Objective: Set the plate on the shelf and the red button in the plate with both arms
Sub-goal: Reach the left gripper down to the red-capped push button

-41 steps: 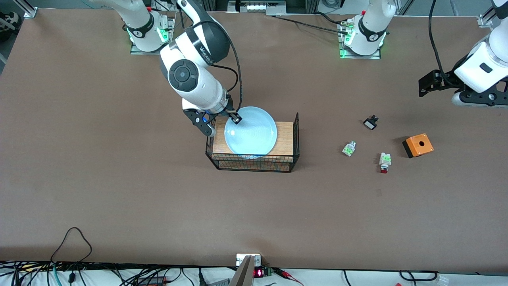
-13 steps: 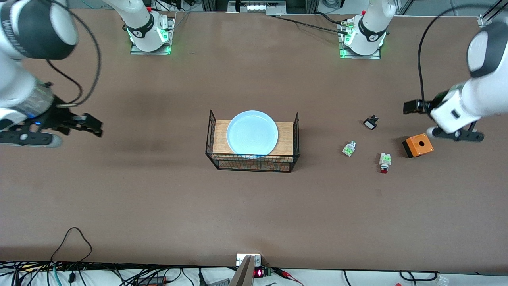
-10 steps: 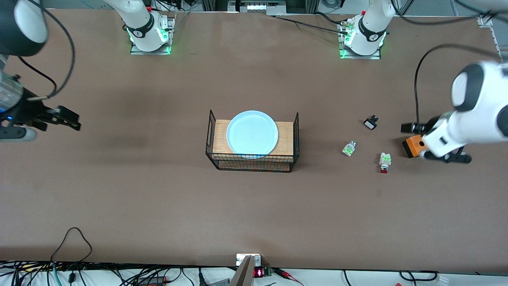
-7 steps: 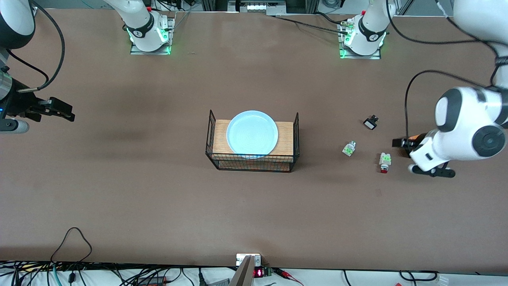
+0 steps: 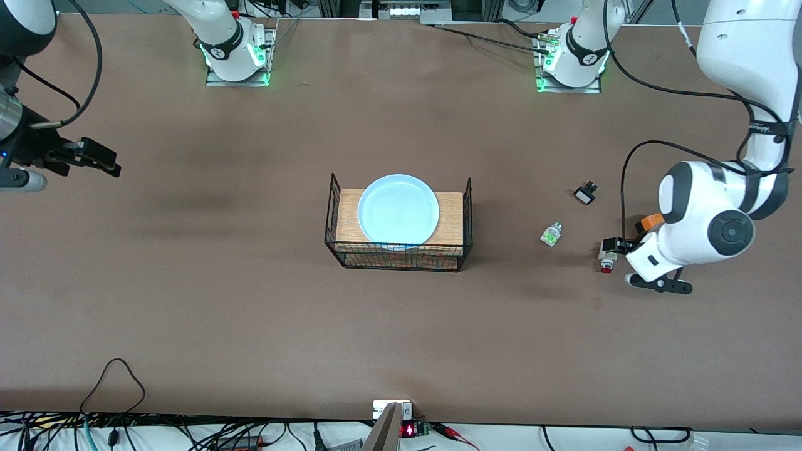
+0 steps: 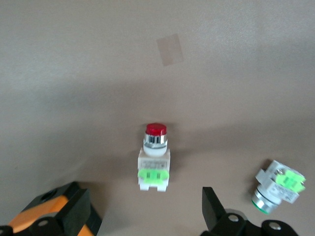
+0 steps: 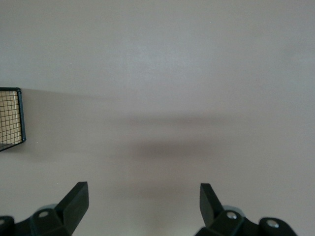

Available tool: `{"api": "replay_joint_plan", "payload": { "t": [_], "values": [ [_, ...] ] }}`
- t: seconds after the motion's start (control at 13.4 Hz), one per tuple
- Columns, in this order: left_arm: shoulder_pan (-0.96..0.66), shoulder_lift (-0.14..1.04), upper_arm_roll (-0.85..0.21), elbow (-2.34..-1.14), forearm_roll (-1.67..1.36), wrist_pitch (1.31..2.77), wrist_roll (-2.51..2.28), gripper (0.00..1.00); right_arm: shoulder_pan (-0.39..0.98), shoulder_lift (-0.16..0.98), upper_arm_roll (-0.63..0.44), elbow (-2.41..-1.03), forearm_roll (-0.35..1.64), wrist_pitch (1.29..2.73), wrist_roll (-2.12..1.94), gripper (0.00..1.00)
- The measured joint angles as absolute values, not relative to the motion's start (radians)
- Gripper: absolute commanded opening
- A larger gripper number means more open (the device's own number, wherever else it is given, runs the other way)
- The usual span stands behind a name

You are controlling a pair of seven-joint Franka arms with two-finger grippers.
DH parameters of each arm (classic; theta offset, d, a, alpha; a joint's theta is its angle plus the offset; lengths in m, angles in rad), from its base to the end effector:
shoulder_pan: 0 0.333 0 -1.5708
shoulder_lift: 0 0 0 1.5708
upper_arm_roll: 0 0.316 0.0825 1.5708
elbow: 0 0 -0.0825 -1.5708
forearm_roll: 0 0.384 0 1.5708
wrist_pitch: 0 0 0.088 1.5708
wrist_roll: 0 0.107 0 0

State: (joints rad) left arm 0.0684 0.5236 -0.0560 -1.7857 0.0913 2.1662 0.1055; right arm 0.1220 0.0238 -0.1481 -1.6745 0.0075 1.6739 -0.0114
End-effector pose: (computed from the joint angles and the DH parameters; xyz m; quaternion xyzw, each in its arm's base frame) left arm 0.6408 0.0140 0.2500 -0.9947 0.0718 0.0719 0.0174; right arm 0.5665 -0.0132 0.5710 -0.9999 0.0078 0.0120 0.0022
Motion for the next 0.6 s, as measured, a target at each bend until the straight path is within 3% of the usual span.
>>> {"api": "replay_joint_plan", "payload": {
  "t": [0.37,0.52,0.6],
  "values": [
    [0.071,0.551,-0.056,-1.900,0.093,2.377,0.116,1.00,0.124,0.016,-0.139,-1.675,0.001,1.640,-0.012,1.00],
    [0.071,0.573,-0.056,-1.930,0.093,2.465,0.156,0.86,0.124,0.016,-0.134,-1.675,0.000,1.639,-0.012,1.00],
    [0.071,0.583,-0.056,-1.943,0.093,2.490,0.170,0.65,0.124,0.016,-0.133,-1.674,0.000,1.639,-0.012,1.00]
  ]
}}
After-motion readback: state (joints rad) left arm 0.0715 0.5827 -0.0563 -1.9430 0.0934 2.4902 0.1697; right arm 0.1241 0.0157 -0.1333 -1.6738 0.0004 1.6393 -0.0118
